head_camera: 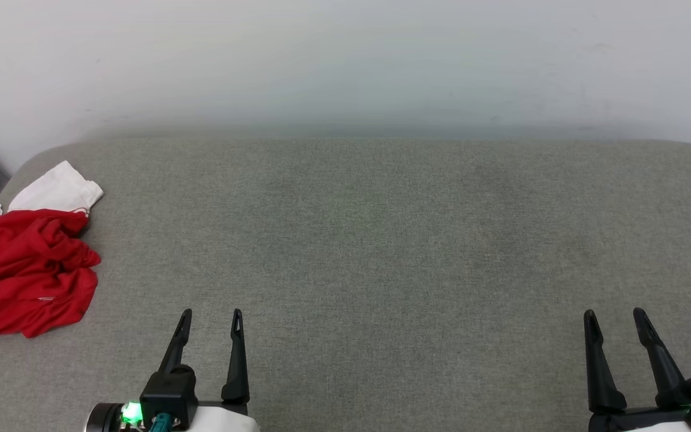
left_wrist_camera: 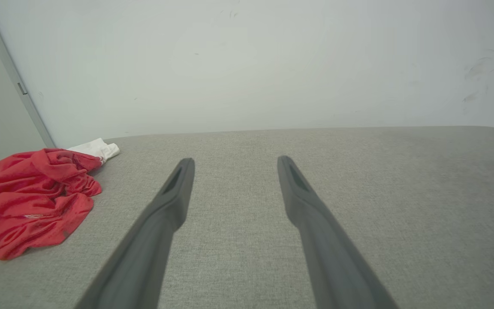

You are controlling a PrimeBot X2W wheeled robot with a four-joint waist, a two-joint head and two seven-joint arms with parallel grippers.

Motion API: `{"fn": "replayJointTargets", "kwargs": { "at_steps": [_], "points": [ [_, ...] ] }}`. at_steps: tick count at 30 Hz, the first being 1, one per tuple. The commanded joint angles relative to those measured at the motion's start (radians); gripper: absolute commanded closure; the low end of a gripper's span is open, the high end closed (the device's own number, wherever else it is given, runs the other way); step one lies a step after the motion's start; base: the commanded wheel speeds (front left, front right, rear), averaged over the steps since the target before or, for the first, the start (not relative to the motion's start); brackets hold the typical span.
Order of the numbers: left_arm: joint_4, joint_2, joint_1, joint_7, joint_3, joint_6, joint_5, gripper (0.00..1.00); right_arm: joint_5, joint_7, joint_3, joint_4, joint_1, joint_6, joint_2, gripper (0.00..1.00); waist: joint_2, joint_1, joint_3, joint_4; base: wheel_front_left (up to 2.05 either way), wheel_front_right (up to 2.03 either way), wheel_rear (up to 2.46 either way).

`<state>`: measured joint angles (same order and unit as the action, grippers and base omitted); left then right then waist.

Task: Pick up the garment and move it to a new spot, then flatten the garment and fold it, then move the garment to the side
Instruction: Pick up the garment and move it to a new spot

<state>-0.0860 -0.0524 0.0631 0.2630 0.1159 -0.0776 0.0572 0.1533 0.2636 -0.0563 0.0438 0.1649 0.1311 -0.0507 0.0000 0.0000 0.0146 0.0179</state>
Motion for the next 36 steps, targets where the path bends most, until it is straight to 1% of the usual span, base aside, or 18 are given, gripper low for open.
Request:
{"fn": "replayJointTargets", "kwargs": {
  "at_steps": [1, 11, 16, 21, 26, 27, 36],
  "points": [
    [0.000, 0.001, 0.010, 0.003, -0.004, 0.004, -0.002, 0.00, 0.008, 0.002, -0.001, -0.002, 0.009, -0.001, 0.001, 0.00, 0.0000, 0.0000, 0.000, 0.000, 0.00, 0.00, 0.00],
    [0.002, 0.002, 0.008, 0.003, -0.010, 0.005, -0.006, 0.00, 0.013, 0.002, -0.003, 0.000, 0.011, -0.001, 0.001, 0.00, 0.0000, 0.0000, 0.004, 0.003, 0.00, 0.00, 0.00],
    [0.005, 0.002, -0.004, 0.003, -0.016, 0.000, 0.002, 0.00, 0.005, 0.002, -0.004, 0.005, 0.012, -0.001, 0.001, 0.00, 0.0000, 0.0000, 0.008, 0.035, 0.00, 0.00, 0.00],
    [0.010, 0.002, -0.011, 0.003, -0.028, -0.005, 0.009, 0.00, 0.000, 0.002, -0.001, 0.008, 0.004, -0.001, 0.001, 0.00, 0.0000, 0.0000, 0.017, 0.078, 0.00, 0.00, 0.00],
    [0.016, 0.002, -0.023, 0.003, -0.039, -0.009, 0.018, 0.00, -0.007, 0.002, -0.003, 0.014, -0.006, -0.001, 0.001, 0.00, 0.0000, 0.0000, 0.030, 0.137, 0.00, 0.00, 0.00],
    [0.016, 0.002, -0.023, 0.003, -0.039, -0.009, 0.018, 0.00, -0.007, 0.002, -0.003, 0.014, -0.006, -0.001, 0.001, 0.00, 0.0000, 0.0000, 0.030, 0.137, 0.00, 0.00, 0.00],
    [0.019, 0.003, -0.035, 0.003, -0.053, -0.014, 0.027, 0.00, -0.022, 0.002, -0.003, 0.023, -0.017, -0.001, 0.001, 0.00, 0.0000, 0.0000, 0.050, 0.257, 0.00, 0.00, 0.00]
  ]
}}
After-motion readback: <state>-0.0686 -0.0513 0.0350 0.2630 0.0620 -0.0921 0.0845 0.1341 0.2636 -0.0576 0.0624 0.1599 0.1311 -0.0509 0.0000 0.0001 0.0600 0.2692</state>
